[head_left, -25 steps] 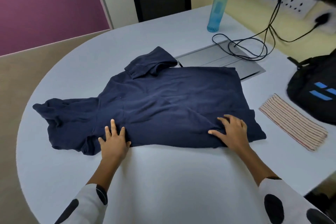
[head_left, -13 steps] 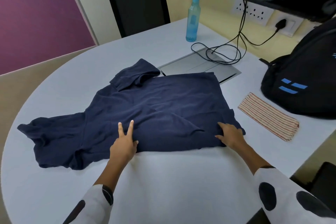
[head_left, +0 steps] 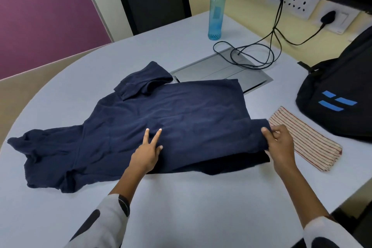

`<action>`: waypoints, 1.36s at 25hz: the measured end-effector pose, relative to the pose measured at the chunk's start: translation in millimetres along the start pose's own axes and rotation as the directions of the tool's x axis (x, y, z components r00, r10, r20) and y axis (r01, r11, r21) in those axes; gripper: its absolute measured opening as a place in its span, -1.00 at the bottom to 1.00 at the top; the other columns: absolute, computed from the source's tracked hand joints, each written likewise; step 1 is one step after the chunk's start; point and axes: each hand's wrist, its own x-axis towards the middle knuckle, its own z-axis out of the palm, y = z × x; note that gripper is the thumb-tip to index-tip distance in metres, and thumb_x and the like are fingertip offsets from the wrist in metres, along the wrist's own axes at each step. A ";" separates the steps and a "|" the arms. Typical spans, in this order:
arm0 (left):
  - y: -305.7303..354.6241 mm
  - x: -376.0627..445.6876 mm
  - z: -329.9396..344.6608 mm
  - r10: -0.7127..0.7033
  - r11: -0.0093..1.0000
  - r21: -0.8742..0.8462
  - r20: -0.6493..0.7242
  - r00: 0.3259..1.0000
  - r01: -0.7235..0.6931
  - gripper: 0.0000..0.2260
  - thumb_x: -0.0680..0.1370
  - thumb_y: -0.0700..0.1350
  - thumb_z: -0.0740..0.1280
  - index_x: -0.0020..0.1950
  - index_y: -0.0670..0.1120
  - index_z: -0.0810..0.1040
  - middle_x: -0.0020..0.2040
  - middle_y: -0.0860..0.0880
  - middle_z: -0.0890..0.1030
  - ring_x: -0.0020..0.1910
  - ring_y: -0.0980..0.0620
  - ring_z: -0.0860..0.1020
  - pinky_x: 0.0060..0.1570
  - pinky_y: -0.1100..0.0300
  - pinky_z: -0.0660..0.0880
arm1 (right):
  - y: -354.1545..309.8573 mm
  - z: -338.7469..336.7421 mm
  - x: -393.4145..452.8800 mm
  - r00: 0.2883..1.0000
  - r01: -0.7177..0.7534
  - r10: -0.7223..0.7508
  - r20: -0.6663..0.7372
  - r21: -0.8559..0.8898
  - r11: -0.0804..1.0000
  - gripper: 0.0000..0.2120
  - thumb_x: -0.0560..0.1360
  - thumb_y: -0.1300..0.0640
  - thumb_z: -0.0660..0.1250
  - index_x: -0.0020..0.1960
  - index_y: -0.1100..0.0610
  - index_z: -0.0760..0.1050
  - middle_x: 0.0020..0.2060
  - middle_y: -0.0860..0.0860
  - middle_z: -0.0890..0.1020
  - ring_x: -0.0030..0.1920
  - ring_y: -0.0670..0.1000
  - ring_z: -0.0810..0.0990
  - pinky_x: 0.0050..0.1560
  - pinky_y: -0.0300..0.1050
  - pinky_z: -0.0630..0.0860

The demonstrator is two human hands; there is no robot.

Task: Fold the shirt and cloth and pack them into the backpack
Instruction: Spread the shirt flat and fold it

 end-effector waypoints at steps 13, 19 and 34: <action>-39.0 95.9 -17.1 0.133 0.990 -0.030 -0.095 0.987 -0.137 -0.52 0.58 -0.28 0.11 0.48 0.04 0.25 0.48 0.01 0.24 0.22 -0.20 0.46 0.17 -0.09 0.39 | 42.6 4.4 37.0 0.924 -0.364 0.381 0.038 -0.219 0.905 -0.57 0.41 0.11 0.48 0.24 0.15 0.52 0.16 0.14 0.60 0.15 0.18 0.55 0.20 0.13 0.51; -96.5 149.8 -11.3 0.154 0.988 0.039 -0.078 0.985 -0.151 -0.75 0.65 -0.07 0.11 0.09 -0.22 0.45 0.03 -0.20 0.43 0.01 -0.27 0.47 -0.04 -0.07 0.40 | 50.9 6.9 35.0 0.990 -0.132 0.139 0.038 -0.143 0.981 -0.59 0.48 0.18 0.40 0.32 0.08 0.47 0.08 0.05 0.64 0.09 0.05 0.60 0.03 -0.12 0.59; -176.1 56.3 29.8 0.342 0.907 0.320 -0.176 0.923 -0.275 -0.46 0.61 0.22 -0.09 0.52 0.00 0.24 0.52 -0.09 0.23 0.48 -0.10 0.24 0.42 -0.09 0.13 | 64.9 24.0 23.4 0.985 0.119 -0.170 -0.017 -0.648 0.752 -0.81 0.61 0.13 0.17 0.19 0.16 0.31 -0.18 0.12 0.54 -0.22 0.13 0.50 -0.19 -0.06 0.38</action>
